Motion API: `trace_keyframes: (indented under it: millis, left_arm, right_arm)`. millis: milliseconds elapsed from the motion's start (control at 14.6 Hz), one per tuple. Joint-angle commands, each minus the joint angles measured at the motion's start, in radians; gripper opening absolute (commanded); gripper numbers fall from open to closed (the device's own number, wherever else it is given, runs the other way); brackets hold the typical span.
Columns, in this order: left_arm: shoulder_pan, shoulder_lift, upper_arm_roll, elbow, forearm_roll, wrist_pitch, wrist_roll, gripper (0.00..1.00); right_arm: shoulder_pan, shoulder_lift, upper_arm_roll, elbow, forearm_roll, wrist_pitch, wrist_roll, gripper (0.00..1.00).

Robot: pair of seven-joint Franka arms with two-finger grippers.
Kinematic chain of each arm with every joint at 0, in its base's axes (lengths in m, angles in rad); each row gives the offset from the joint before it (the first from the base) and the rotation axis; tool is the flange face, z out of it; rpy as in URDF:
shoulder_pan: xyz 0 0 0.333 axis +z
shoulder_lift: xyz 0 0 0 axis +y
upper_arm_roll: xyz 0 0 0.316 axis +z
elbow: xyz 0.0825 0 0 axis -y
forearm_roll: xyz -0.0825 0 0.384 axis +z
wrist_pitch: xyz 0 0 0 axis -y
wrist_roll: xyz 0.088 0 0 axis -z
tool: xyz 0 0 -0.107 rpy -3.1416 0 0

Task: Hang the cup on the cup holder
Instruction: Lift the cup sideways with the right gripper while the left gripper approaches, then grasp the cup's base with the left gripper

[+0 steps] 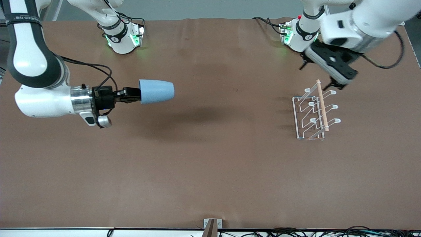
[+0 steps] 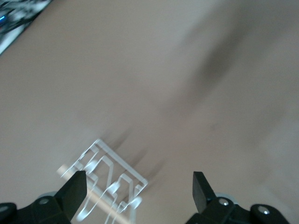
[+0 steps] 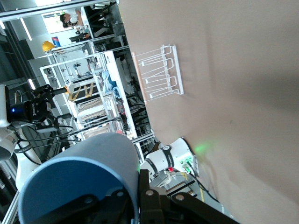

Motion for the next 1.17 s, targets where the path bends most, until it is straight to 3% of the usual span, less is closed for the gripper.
trace_keyframes:
  millis: [0, 206, 480, 686, 1097]
  left_arm:
    - [0.008, -0.001, -0.072, 0.014, -0.065, -0.001, 0.084, 1.0]
    - [0.0, 0.054, -0.16, 0.042, -0.199, 0.01, 0.097, 1.0]
    - [-0.022, 0.164, -0.286, 0.124, -0.153, 0.082, 0.094, 1.0]
    - [-0.116, 0.21, -0.292, 0.121, -0.088, 0.197, 0.086, 1.0]
    - [-0.17, 0.295, -0.292, 0.128, -0.042, 0.292, 0.086, 1.0]
  right_arm:
    - [-0.003, -0.025, 0.063, -0.074, 0.1, 0.034, 0.001, 0.01]
    - [-0.004, -0.023, 0.139, -0.108, 0.142, 0.102, 0.001, 0.01]
    - [-0.001, -0.022, 0.207, -0.114, 0.184, 0.146, 0.001, 0.01]
    - [0.0, -0.022, 0.23, -0.121, 0.184, 0.152, -0.001, 0.01]
    - [0.023, -0.022, 0.239, -0.128, 0.184, 0.198, -0.001, 0.01]
